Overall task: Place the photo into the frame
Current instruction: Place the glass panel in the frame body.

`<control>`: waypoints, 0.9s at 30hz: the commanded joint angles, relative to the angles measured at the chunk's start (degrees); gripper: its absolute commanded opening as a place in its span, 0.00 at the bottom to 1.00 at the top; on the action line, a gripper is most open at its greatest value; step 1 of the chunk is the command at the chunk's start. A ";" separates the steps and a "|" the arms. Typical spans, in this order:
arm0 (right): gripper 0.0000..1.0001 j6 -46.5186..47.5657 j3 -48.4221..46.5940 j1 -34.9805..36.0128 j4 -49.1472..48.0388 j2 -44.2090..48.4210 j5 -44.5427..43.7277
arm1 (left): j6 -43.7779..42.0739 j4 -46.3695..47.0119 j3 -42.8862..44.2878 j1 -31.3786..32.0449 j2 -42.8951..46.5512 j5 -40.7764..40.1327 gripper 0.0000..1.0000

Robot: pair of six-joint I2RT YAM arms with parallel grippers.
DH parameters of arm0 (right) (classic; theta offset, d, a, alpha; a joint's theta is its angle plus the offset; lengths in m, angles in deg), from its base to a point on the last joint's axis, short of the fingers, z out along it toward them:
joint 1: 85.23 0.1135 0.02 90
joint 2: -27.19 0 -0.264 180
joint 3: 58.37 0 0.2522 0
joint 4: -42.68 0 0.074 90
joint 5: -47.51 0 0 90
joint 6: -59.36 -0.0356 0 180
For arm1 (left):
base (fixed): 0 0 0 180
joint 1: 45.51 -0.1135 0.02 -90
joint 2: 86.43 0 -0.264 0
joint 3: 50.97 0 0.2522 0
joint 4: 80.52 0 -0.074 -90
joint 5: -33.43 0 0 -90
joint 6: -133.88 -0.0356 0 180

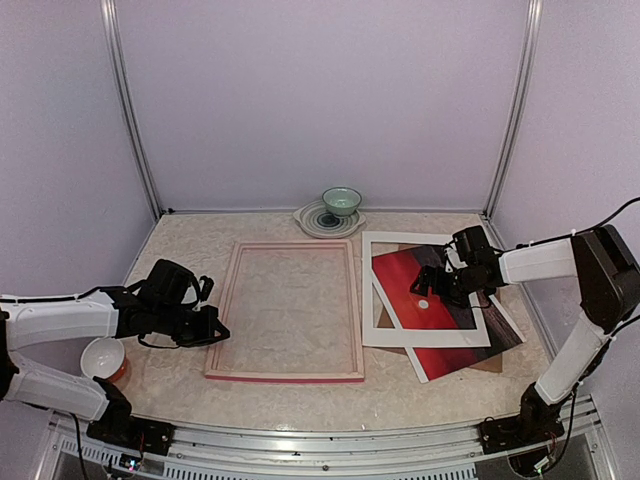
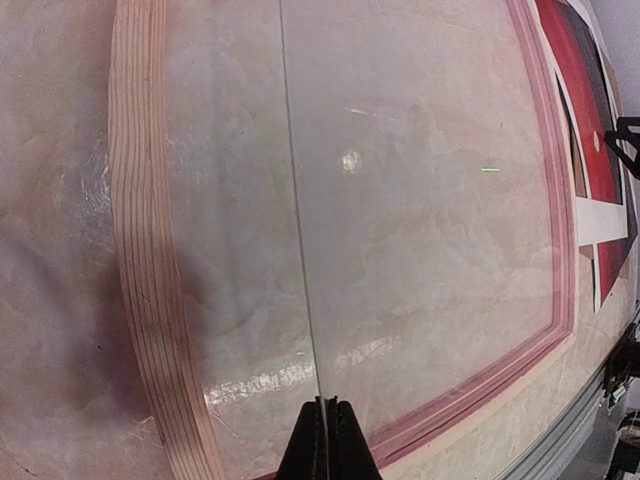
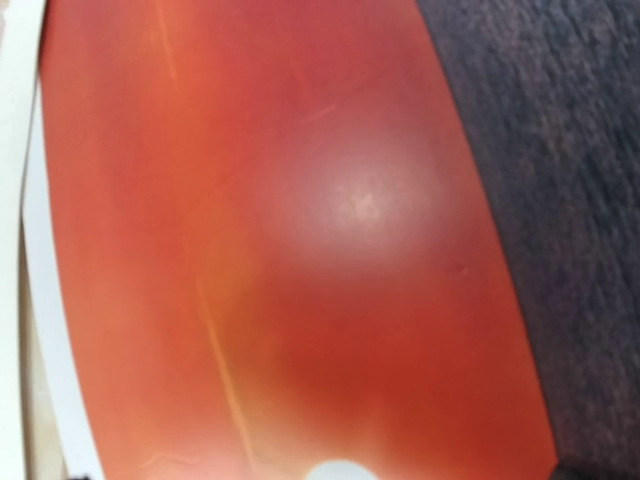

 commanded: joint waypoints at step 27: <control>0.99 -0.61 1.50 0.96 2.00 -1.85 0.69 | 1.30 0.53 -0.44 0.25 1.68 -0.71 0.00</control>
